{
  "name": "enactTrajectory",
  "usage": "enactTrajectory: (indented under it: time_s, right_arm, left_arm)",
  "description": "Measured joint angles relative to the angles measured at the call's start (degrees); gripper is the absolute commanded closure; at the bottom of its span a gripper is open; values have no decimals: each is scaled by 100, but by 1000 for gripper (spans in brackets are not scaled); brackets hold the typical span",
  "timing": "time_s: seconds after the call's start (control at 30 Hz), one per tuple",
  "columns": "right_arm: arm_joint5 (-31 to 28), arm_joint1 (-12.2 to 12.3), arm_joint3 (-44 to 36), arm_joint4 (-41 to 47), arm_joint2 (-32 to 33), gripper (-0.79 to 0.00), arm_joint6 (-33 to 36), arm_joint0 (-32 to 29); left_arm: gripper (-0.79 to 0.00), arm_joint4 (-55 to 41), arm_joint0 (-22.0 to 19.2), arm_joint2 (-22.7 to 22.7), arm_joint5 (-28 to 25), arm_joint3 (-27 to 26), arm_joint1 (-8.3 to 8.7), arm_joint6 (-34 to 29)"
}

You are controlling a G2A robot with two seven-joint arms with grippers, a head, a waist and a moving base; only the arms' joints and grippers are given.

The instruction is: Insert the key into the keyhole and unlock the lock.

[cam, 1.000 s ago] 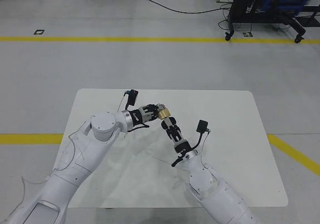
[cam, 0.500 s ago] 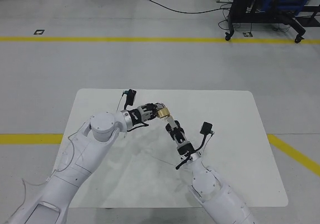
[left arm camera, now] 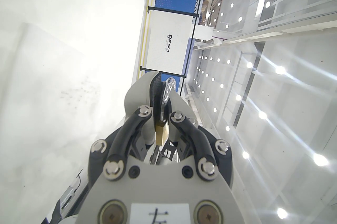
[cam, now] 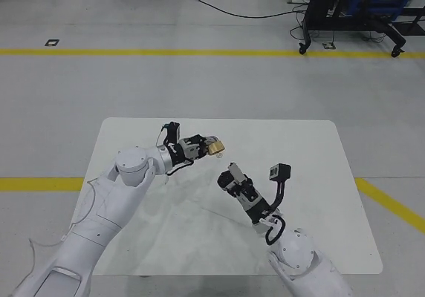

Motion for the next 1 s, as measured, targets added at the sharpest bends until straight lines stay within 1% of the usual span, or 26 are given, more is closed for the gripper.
enactTrajectory:
  time_s: [0.03,0.17,0.27,0.3,0.37,0.43,0.47,0.53,0.57,0.63,0.73,1.0]
  right_arm:
    - [-18,-1,4,-46,-4,-785,58,2]
    - [-66,-3,13,-108,-15,-785,-188,4]
    - [-56,-4,18,-96,-22,-785,-172,-2]
    - [33,-6,33,-7,-47,-785,-99,-14]
    - [366,-15,27,448,-50,-785,118,16]
    - [820,-20,97,1375,1,-785,532,87]
    - [996,-17,146,1728,53,-754,689,132]
    - [1422,-11,248,2359,141,-603,977,220]
    - [1569,-8,278,2549,177,-573,1055,258]
    - [1784,-6,347,2830,238,-391,1131,324]
    - [1893,-10,448,3095,295,-363,1193,394]
    - [1773,-3,523,3402,362,-379,1601,427]
  left_arm:
    - [0,-4,4,-9,-11,1,-1,-8]
    - [0,-2,36,-55,-88,-16,-3,-42]
    - [0,5,61,-69,-156,-52,-7,-107]
    - [0,0,69,-71,-186,-63,-9,-149]
    - [0,-4,78,-80,-230,-68,-12,-187]
    - [0,15,86,-87,-282,-83,-15,-223]
    - [0,14,92,-90,-311,-95,-16,-261]
    - [0,26,95,-78,-378,-124,-18,-419]
    - [0,26,94,-68,-397,-126,-20,-495]
    - [0,-1,84,-38,-415,-111,-29,-675]
    - [0,-172,57,-28,-417,-45,-48,-921]
    - [0,-363,-3,-48,-402,94,-77,-1169]
